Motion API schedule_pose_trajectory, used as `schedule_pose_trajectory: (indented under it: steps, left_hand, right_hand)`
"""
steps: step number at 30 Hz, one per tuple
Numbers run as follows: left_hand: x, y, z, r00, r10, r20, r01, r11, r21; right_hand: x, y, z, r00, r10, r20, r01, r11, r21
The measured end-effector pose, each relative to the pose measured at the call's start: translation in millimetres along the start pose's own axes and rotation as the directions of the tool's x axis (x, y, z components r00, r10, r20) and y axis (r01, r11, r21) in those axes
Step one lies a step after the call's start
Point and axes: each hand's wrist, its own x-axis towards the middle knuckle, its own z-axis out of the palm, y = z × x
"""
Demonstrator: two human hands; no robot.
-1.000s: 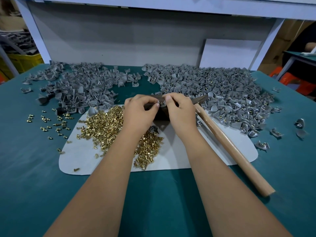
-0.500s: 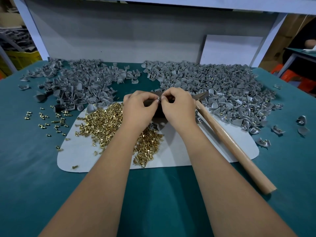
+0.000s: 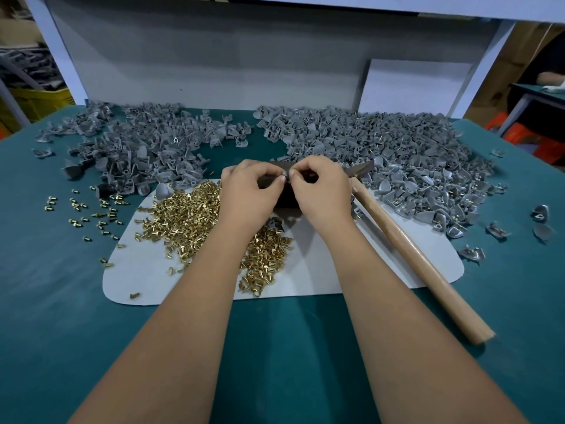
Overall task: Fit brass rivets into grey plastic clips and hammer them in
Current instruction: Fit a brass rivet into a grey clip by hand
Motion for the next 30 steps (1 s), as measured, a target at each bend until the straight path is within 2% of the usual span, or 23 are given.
schedule_pose_trajectory:
  steps: [9, 15, 21, 30]
  left_hand:
    - [-0.1, -0.2, -0.4, 1.000, -0.002, 0.010, 0.002, 1.000, -0.026]
    - [0.3, 0.2, -0.4, 1.000, 0.007, 0.008, -0.006, 1.000, -0.019]
    - [1.9, -1.1, 0.6, 1.000, 0.024, 0.002, -0.024, 1.000, -0.011]
    - [2.7, -2.4, 1.9, 1.000, 0.018, -0.007, -0.019, 1.000, -0.009]
  right_hand:
    - [-1.8, 4.5, 0.3, 1.000, -0.018, 0.006, 0.018, 0.997, 0.079]
    - [0.1, 5.1, -3.7, 0.995, 0.096, -0.014, -0.088, 0.957, 0.275]
    - [3.1, 6.5, -0.9, 1.000, 0.026, 0.008, -0.027, 0.988, 0.151]
    - [4.3, 3.7, -1.5, 1.000, 0.023, 0.016, -0.024, 0.997, 0.076]
